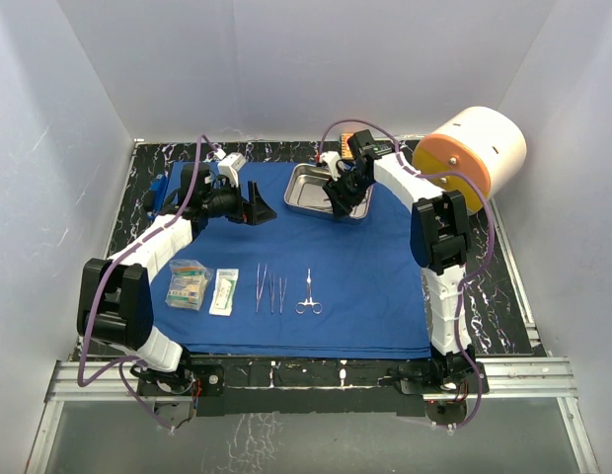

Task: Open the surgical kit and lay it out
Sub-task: Pick up the medical item from the container.

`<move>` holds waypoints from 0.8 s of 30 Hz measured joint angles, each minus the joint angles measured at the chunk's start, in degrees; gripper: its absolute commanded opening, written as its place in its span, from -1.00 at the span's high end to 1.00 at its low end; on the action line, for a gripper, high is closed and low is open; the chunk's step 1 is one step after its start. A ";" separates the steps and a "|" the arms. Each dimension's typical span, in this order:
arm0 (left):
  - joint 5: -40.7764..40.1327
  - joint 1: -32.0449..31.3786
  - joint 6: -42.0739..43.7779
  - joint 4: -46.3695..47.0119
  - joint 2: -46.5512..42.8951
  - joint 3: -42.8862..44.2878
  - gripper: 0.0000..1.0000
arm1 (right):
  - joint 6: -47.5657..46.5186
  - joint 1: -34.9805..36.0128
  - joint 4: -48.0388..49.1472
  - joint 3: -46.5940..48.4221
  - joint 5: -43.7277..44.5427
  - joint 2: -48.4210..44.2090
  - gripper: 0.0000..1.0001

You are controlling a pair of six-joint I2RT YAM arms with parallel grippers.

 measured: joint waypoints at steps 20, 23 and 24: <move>-0.04 0.00 0.33 0.02 -0.28 0.00 -0.62 | -1.64 0.00 -2.21 2.45 -0.15 0.00 0.82; -0.04 0.00 0.35 0.02 -0.33 0.00 -0.62 | -1.64 0.02 -2.40 2.86 -0.20 0.00 0.94; -0.04 0.00 0.35 0.02 -0.33 0.00 -0.62 | -1.64 0.00 -2.45 3.08 -0.22 0.00 0.98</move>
